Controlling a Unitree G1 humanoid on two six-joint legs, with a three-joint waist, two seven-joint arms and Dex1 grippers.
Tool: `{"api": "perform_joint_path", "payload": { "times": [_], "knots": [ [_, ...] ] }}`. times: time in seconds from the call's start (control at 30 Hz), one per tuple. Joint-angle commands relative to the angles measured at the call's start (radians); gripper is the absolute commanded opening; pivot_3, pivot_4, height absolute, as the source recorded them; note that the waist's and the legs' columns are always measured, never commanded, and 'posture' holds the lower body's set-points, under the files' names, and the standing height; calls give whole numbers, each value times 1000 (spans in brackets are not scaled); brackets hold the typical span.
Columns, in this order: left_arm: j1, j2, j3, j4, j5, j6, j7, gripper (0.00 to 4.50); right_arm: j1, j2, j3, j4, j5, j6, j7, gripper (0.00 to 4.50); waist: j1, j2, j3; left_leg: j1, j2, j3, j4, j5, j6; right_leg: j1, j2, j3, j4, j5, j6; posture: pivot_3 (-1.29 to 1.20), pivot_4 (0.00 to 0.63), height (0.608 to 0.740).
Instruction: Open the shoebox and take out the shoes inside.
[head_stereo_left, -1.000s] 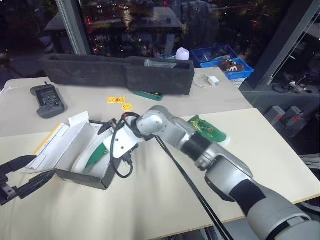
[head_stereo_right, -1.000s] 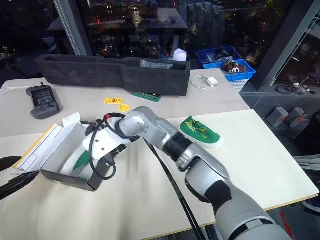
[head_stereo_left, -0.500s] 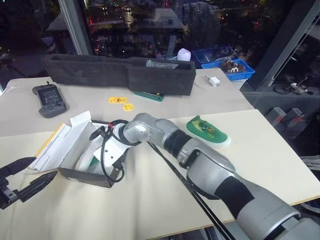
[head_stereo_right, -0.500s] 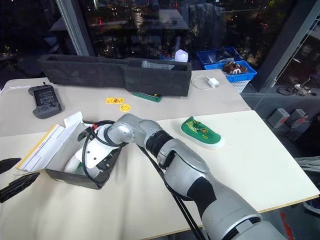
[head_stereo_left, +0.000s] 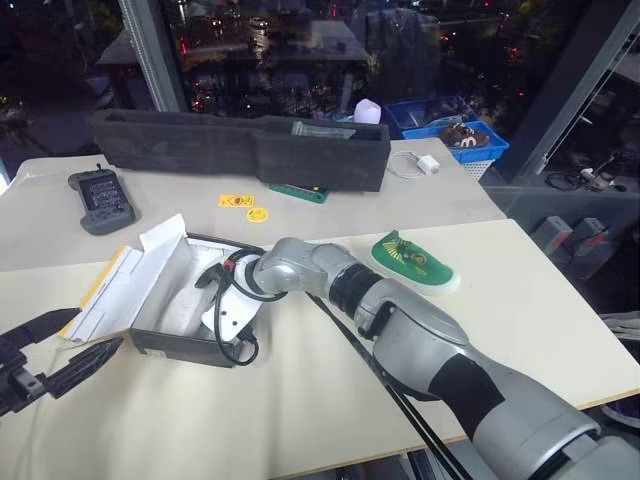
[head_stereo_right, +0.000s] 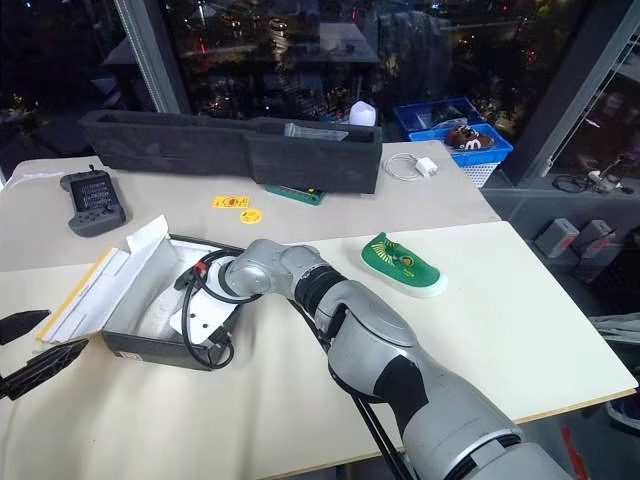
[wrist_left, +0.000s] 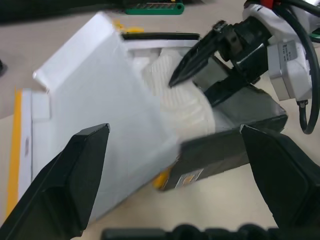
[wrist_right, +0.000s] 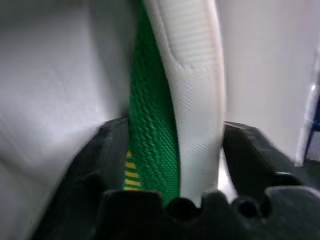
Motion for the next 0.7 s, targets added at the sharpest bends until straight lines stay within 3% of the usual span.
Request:
{"api": "perform_joint_path", "payload": {
  "times": [0.03,0.2,0.4,0.7],
  "knots": [
    [-9,18,0,-10,-7,-5,6,4500,18,124,-43,-22,50,-19,25,1651,0,0,0,0,0,0,0,0,0,0,0,0,0,0,0,0,150,730],
    [-14,22,-9,-10,-7,-6,0,4500,27,143,-159,-65,197,7,123,264,-2,0,0,-2,1,0,-1,0,0,-1,1,0,-1,2,6,0,150,730],
    [-21,17,-47,-22,15,-24,5,4500,-7,104,-309,-169,379,92,235,205,-8,0,0,-3,1,0,-1,0,0,-2,2,0,-1,2,6,0,150,730],
    [-51,32,-72,-15,14,-17,10,4500,15,40,-379,-296,468,179,299,205,-7,0,0,-3,1,0,-1,0,0,-2,1,-1,0,2,6,0,150,730]
  ]
}}
